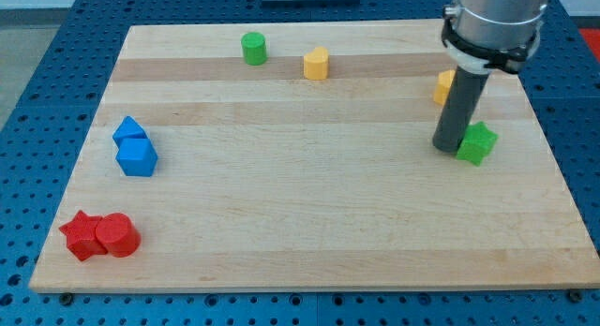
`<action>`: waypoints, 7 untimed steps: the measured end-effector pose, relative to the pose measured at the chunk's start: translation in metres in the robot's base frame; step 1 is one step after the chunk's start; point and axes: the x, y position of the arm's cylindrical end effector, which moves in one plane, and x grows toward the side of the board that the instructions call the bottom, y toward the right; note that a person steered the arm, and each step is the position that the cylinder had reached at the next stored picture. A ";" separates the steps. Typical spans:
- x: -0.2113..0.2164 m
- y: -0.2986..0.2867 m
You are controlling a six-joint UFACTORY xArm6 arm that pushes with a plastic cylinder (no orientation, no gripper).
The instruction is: Push the green circle into the green star
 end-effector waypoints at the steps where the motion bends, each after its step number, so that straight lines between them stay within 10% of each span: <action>1: 0.000 -0.012; 7: -0.049 -0.292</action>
